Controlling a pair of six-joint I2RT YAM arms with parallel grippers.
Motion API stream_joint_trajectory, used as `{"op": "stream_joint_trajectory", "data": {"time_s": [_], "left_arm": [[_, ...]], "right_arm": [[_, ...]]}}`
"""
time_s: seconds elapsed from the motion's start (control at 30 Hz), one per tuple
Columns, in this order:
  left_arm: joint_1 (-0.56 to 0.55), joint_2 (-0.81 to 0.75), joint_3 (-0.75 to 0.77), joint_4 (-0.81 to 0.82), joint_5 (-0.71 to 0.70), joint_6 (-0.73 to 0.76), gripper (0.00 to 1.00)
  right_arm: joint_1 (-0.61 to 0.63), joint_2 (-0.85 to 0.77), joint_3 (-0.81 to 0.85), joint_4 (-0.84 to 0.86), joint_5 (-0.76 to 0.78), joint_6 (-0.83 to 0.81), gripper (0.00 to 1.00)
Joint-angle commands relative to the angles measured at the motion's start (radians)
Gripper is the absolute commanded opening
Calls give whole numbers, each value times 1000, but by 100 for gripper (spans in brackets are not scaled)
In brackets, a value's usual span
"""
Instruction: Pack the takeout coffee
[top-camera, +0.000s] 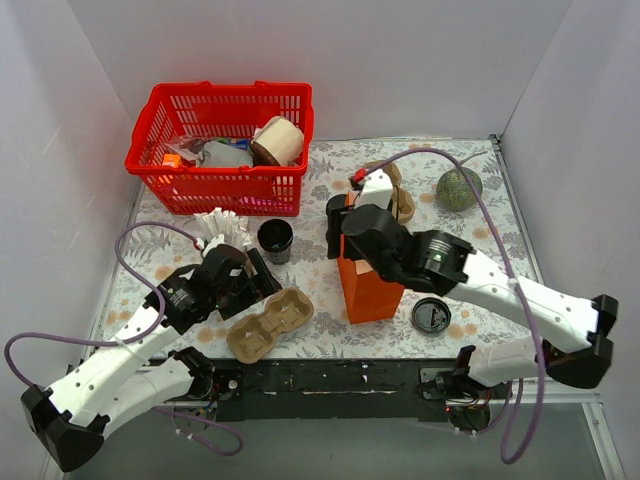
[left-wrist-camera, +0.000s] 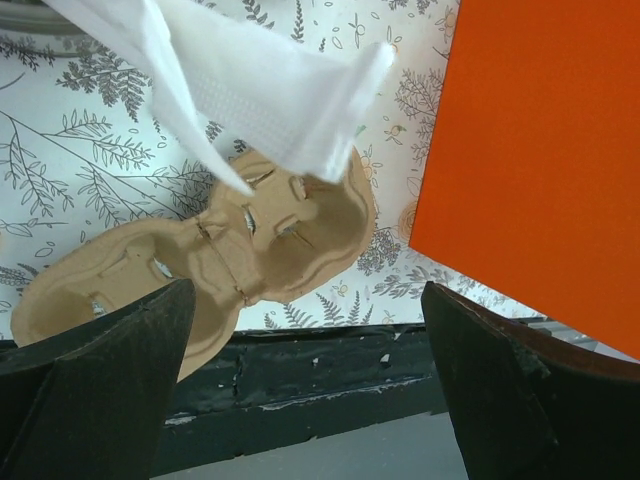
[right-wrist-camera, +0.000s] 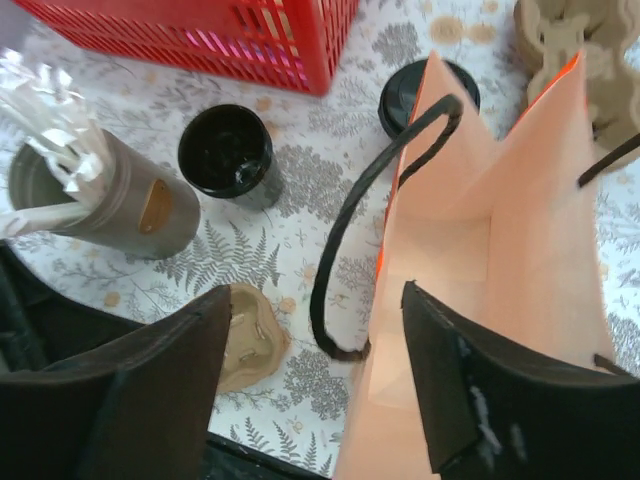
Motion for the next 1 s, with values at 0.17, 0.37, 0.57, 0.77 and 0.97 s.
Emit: {"op": "stream_joint_trajectory", "data": {"time_s": [0.17, 0.37, 0.57, 0.77, 0.97], "left_arm": [[-2, 106, -37, 23, 25, -85, 98], [-2, 161, -52, 35, 36, -99, 96], [-8, 177, -67, 27, 54, -97, 95], [-25, 166, -44, -6, 53, -108, 95], [-51, 201, -27, -14, 40, -139, 95]], "right_arm": [[6, -300, -181, 303, 46, -262, 84], [4, -308, -61, 249, 38, -441, 86], [3, -296, -33, 97, 291, -372, 84], [-8, -306, -23, 9, 396, -317, 70], [-98, -291, -64, -21, 212, -332, 54]]}}
